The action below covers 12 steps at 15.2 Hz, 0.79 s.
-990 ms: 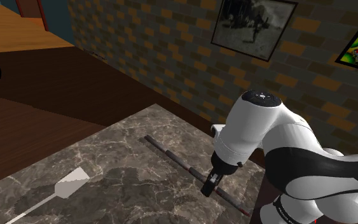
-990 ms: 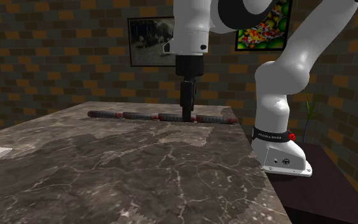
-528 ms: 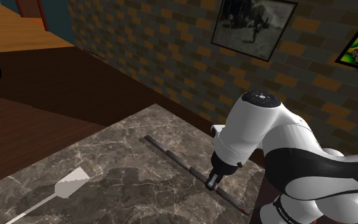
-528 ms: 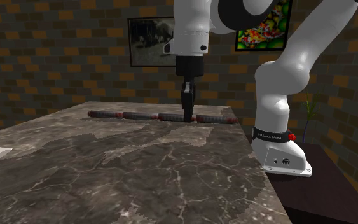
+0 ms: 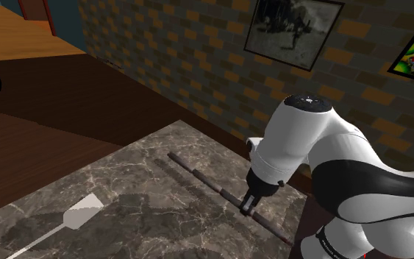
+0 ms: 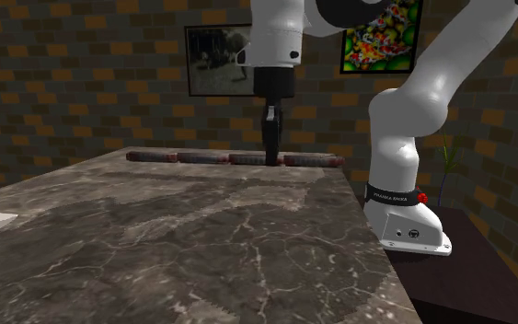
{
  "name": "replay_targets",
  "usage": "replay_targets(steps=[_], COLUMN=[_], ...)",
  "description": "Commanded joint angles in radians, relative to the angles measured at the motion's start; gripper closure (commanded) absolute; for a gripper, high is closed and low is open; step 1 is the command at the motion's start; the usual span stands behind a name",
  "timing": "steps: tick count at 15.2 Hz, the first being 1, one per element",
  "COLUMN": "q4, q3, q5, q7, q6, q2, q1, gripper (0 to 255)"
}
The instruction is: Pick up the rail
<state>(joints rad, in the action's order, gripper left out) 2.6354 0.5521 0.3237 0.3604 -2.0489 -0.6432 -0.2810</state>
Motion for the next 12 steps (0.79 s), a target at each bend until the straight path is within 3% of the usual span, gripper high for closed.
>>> replay_targets(steps=[1, 12], q4=[-0.019, -0.117], q3=[-0.007, -0.047], q5=[-0.004, -0.029], q7=[0.002, 0.001], q6=[0.030, 0.164], q2=[-0.011, -0.047], q1=[-0.001, 0.004], gripper=[255, 255])
